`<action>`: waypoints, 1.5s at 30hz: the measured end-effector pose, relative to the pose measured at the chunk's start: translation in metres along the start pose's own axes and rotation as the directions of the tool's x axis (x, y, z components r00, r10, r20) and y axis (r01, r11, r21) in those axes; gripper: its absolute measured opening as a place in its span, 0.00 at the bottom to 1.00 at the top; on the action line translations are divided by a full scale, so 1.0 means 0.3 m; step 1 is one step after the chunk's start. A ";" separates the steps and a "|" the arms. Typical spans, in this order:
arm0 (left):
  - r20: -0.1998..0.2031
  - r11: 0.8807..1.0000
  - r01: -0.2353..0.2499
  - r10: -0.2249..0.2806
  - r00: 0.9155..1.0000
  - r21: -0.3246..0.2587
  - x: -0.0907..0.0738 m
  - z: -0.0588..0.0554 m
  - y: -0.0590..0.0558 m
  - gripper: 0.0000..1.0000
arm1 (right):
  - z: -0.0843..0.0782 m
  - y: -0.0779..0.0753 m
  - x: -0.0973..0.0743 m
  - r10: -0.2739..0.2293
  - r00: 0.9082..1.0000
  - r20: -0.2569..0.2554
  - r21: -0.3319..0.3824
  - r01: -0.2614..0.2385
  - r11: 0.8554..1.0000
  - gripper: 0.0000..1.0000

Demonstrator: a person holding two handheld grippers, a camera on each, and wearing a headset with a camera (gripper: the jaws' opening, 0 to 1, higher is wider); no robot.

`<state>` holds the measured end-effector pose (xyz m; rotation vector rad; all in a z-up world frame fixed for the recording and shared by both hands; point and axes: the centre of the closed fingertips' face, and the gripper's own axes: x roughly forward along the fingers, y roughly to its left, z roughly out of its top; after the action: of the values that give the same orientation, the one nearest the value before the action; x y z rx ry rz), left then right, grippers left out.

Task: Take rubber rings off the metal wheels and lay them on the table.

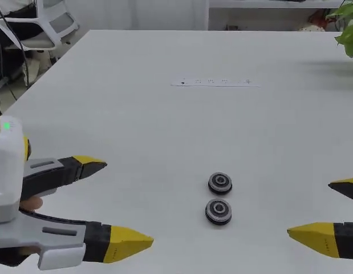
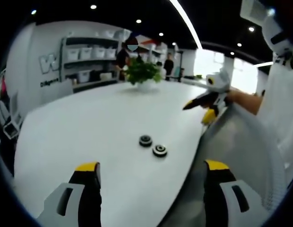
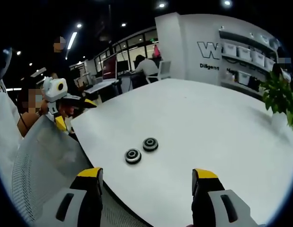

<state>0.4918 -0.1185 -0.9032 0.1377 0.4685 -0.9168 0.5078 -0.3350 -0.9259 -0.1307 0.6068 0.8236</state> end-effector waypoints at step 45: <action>0.124 0.905 0.197 -0.260 0.958 0.376 0.224 0.395 -0.061 0.80 | 0.372 0.087 0.132 0.264 0.949 0.174 -0.247 -0.217 0.944 0.58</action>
<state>0.5514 -0.2156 -0.8260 0.3410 0.1514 -1.2330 0.5604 -0.2538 -0.8526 -0.1778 0.3358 1.1299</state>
